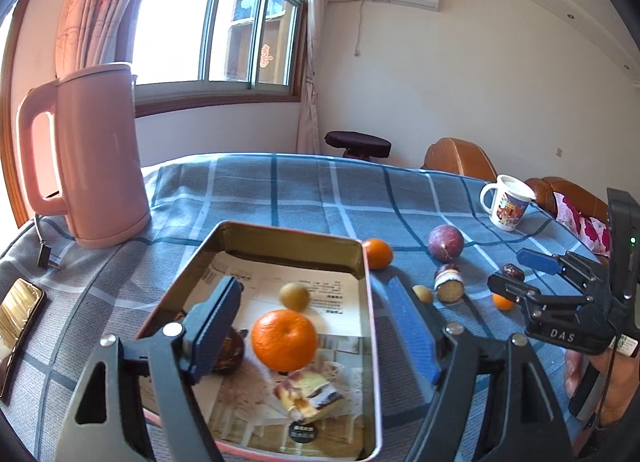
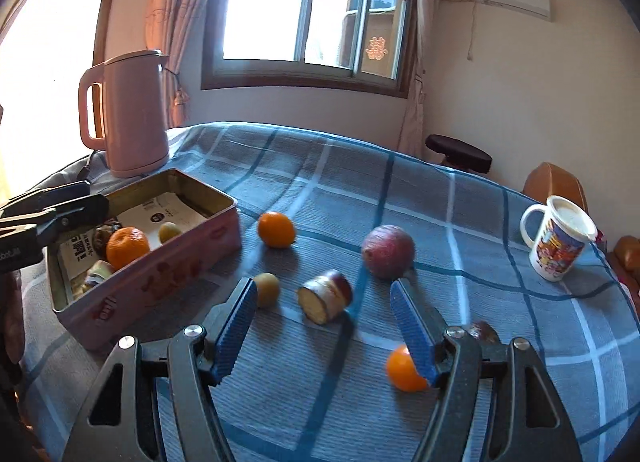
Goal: Organize fruits
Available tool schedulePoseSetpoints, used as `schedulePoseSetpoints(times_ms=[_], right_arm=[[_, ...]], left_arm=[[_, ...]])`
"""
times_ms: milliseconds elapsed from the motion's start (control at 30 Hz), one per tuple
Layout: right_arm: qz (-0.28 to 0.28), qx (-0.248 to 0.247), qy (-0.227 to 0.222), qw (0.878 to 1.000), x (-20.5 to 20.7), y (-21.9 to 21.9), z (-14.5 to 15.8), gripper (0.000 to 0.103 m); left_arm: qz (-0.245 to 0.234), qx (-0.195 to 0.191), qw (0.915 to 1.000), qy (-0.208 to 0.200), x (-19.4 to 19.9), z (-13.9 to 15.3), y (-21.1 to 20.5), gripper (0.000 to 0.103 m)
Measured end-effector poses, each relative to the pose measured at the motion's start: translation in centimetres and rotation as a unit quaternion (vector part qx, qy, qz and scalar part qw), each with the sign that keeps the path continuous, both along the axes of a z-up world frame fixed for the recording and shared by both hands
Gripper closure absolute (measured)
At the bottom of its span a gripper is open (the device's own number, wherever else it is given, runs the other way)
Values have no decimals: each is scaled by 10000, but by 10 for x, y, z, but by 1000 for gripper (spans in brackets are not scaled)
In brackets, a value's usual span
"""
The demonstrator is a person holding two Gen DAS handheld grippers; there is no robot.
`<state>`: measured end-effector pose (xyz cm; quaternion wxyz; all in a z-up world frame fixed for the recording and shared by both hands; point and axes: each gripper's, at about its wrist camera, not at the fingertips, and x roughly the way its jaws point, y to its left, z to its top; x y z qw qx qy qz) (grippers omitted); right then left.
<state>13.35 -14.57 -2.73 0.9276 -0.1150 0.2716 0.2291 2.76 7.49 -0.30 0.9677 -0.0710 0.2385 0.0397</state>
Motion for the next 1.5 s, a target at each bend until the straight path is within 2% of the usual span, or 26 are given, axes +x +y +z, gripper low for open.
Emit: schedulePoseSetpoints(times_ms=[200,467,533,600,633,767,867,1000,1133,1200,1267,1500], right_arm=[[-417,441,550,9966,23,-38,-9,33],[-449,321,1115,9922,39,-35,-25,33],[-417,322,1274,9904,43,-35,-29,39],[-380,277,1497,9876,48,-33,-35,57],[-379,250,1570,9866,50,-33,-37,60],[-470,202,1434,9883,46,-34,-35,61],[-786,355,1218,9888,43,-45,-29,61],[-1179,579,1006,9862,41,-59,-22,61],[-1225,636,927,9861,41,-61,-19,61],[-1209,622,913,9865,40,-60,-18,61],[-1189,614,909,9868,40,-60,-18,61],[-1096,575,886,9884,39,-56,-18,61]], left_arm=[[-421,390,9983,119,18,-1,-50,20],[-806,571,9943,391,47,-9,-89,20],[-895,590,9930,488,56,-11,-95,20],[-1024,591,9914,563,62,-13,-102,20],[-1078,615,9904,610,66,-14,-106,20],[-1238,569,9875,796,79,-21,-117,22],[-1318,513,9858,903,89,-24,-121,30],[-1418,639,9818,1094,106,-29,-132,34],[-1547,478,9764,1431,125,-38,-137,54],[-1502,560,9760,1474,127,-39,-139,56],[-1545,537,9756,1462,127,-39,-138,68],[-1615,456,9765,1354,123,-36,-135,68]])
